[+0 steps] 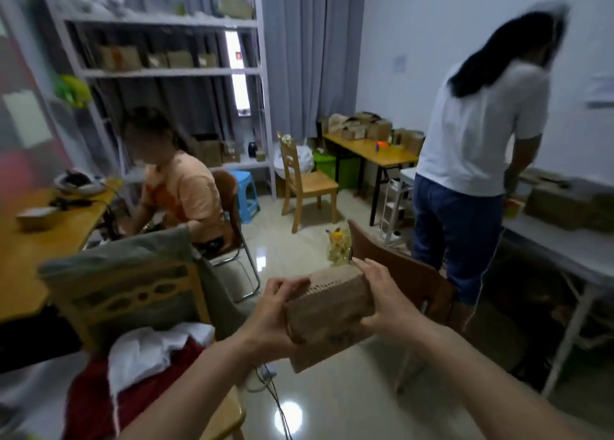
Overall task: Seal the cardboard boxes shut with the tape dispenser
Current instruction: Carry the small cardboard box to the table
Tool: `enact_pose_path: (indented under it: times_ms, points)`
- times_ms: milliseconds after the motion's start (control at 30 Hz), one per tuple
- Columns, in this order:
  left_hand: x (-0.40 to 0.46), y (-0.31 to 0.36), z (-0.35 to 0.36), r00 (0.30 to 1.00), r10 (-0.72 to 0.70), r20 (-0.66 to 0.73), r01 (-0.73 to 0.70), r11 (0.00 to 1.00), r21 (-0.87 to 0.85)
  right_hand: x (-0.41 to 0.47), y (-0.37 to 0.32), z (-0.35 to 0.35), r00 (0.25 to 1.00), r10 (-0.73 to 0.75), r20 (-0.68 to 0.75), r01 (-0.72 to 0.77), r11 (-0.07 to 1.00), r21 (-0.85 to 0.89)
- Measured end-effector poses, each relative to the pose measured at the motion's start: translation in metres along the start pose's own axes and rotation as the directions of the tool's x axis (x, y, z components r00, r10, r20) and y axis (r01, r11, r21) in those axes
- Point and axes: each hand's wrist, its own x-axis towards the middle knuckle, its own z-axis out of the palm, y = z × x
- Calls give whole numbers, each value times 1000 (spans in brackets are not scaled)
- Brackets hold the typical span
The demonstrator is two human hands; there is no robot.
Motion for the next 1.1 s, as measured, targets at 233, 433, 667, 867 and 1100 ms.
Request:
enact_pose_path:
  times_ms: [233, 433, 667, 867, 1100]
  points:
    - [-1, 113, -74, 999, 43, -29, -43, 999, 14, -39, -66, -107, 999, -24, -46, 28, 997, 78]
    - [-10, 143, -43, 998, -68, 15, 68, 916, -394, -82, -43, -125, 991, 22, -130, 0, 987, 163]
    - [-17, 142, 22, 986, -117, 119, 164, 821, -547, -112, 11, -116, 998, 51, 22, -54, 988, 145]
    - [3, 136, 45, 977, -150, 152, 209, 811, -546, -104, 42, -112, 995, 101, 15, -102, 994, 49]
    - [72, 107, 68, 951, -243, 189, 308, 742, -595, -55, 89, -117, 997, 78, -22, -77, 997, 29]
